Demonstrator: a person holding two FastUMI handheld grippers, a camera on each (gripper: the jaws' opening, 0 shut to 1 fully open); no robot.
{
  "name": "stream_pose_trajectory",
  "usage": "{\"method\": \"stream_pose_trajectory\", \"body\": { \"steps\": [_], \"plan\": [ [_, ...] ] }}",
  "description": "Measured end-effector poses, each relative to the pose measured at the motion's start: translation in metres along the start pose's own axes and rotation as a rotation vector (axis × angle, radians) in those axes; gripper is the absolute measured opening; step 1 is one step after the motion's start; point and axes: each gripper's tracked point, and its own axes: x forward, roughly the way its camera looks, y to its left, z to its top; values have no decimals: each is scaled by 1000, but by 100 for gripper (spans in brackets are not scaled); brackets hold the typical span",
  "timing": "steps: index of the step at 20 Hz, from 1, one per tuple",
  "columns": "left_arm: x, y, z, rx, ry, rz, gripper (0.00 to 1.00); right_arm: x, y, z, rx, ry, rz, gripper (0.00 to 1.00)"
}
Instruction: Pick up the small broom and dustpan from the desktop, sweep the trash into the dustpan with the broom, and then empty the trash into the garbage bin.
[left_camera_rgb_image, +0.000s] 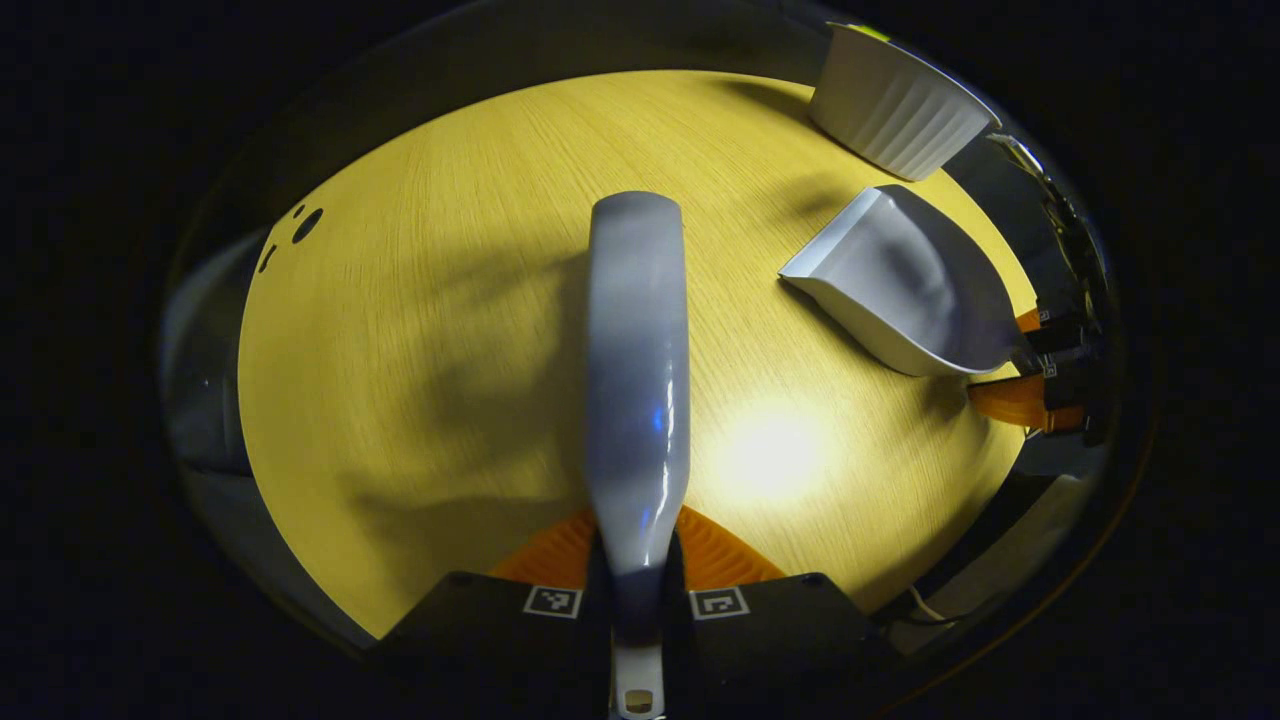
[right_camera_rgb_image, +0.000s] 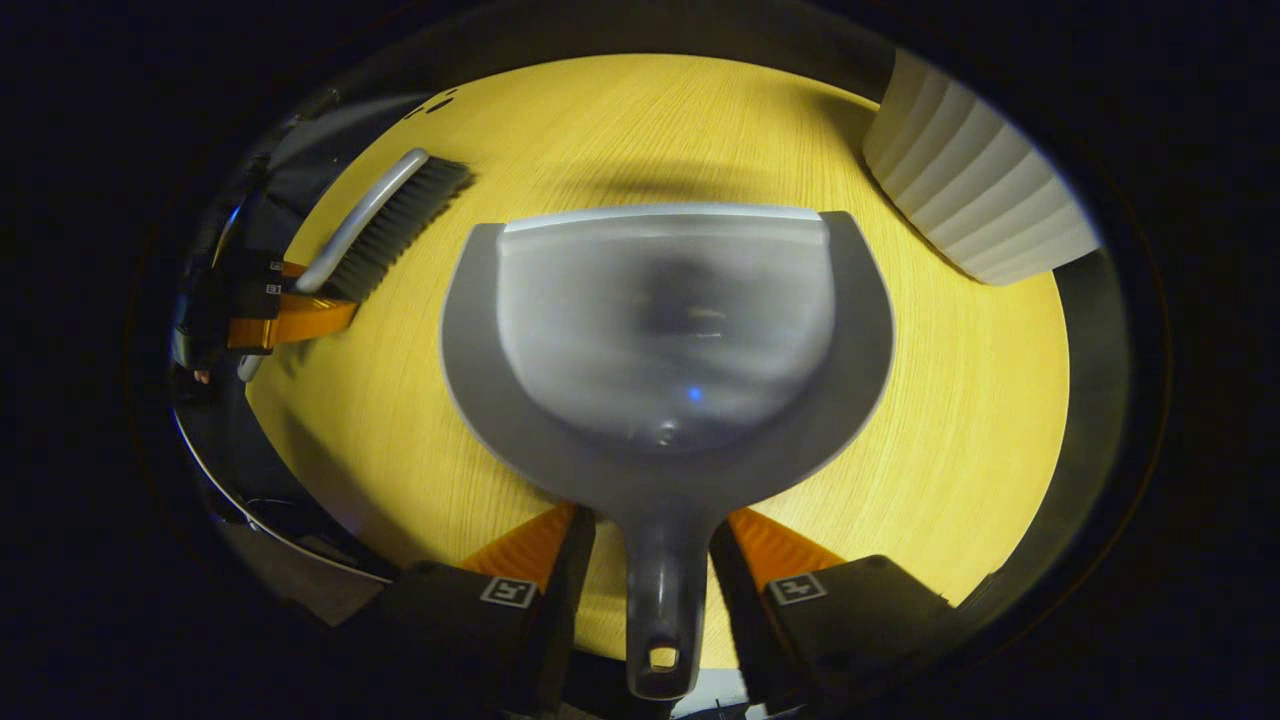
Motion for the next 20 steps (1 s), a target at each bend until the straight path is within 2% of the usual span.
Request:
{"method": "stream_pose_trajectory", "body": {
  "steps": [1,2,3,4,5,8,9,12,13,16,17,19,20],
  "plan": [
    [0,0,0,0,1,2,26,-4,-3,1,-2,-12,-1,78],
    [0,0,-1,-2,6,3,26,-9,-4,0,3,-18,3,81],
    [0,-1,-1,-1,12,4,26,-13,-4,1,11,-25,12,76],
    [-1,0,-2,3,20,3,27,-17,-5,2,22,-36,19,88],
    [-2,-1,-2,1,26,0,27,-22,-5,4,35,-48,29,92],
    [-4,-7,-6,-27,41,-16,29,-43,-11,10,64,-95,45,95],
    [-6,-7,-8,-38,43,-22,30,-51,-13,13,72,-116,46,99],
    [-14,-4,-11,-47,37,-1,33,-71,-18,19,87,-165,55,99],
    [-16,-2,-9,-40,29,14,39,-75,-18,22,91,-177,60,99],
    [-33,3,0,-15,-8,46,46,-89,-19,26,117,-215,86,99],
    [-41,3,3,-9,-18,55,53,-94,-18,28,128,-229,97,99],
    [-54,4,8,4,-41,74,60,-103,-21,31,137,-249,103,99],
    [-61,6,10,7,-54,87,69,-106,-22,32,139,-263,97,99]
  ]
}}
